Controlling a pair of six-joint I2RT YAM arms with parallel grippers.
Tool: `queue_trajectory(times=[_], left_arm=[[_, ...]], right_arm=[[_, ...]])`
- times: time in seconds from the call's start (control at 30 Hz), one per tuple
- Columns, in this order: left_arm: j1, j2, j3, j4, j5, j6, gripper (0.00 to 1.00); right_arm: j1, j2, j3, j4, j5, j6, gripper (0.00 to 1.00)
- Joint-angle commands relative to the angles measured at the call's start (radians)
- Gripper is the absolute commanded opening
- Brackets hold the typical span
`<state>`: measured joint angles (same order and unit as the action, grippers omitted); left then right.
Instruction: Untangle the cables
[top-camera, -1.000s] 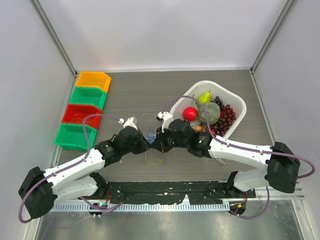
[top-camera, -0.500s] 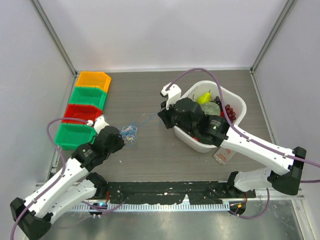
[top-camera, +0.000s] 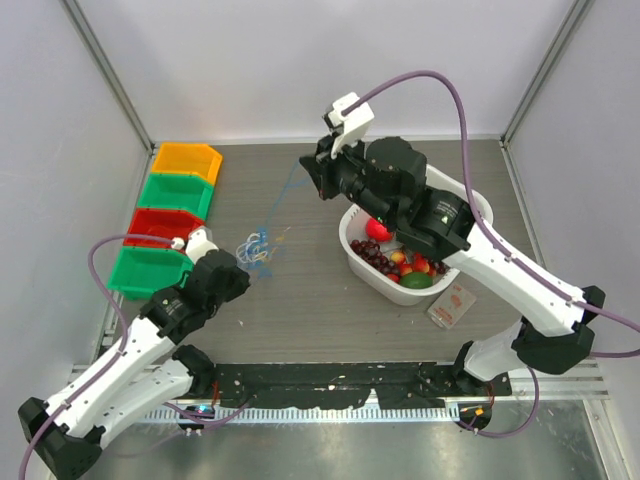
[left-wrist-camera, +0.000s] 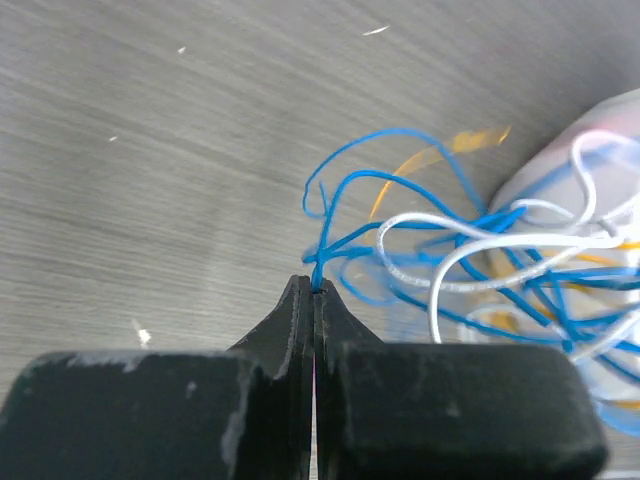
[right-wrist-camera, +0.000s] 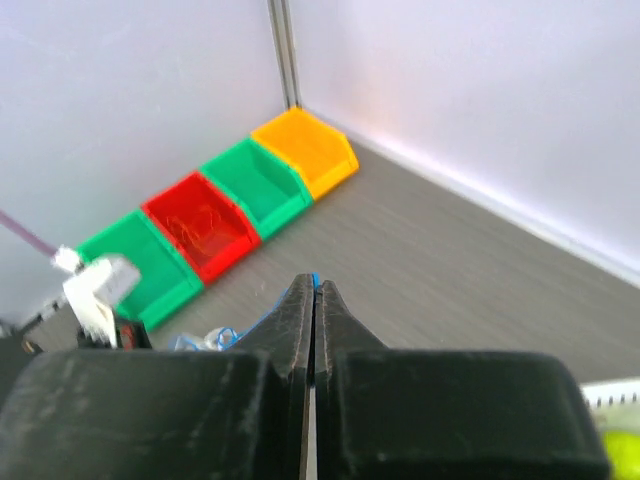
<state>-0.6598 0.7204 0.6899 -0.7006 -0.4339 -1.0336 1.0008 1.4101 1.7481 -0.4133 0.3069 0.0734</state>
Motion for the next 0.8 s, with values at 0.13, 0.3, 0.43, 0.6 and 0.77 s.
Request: queue_trajectory(times=[0.13,0.3,0.43,0.6,0.77], left_arm=[[0.009,0.024,-0.095,-0.023,0.020,-0.014,0.00],[0.009,-0.079,-0.041,-0.022,0.079,0.082,0.51],[0.009,-0.235,0.002,0.048,0.141,0.180,0.77],[0.008,-0.202,0.123,-0.037,0.130,0.222,0.92],[0.009,-0.099,0.137,0.178,0.242,0.280,1.00]], right_arm=[[-0.021,0.033,0.208,0.335,-0.064,-0.099,0.01],[-0.041,0.093,0.243,0.303,-0.172,-0.078,0.01],[-0.041,0.087,0.170,0.300,-0.207,-0.075,0.01],[-0.063,0.108,0.178,0.303,-0.276,-0.034,0.01],[-0.062,0.147,0.286,0.263,-0.342,-0.017,0.01]])
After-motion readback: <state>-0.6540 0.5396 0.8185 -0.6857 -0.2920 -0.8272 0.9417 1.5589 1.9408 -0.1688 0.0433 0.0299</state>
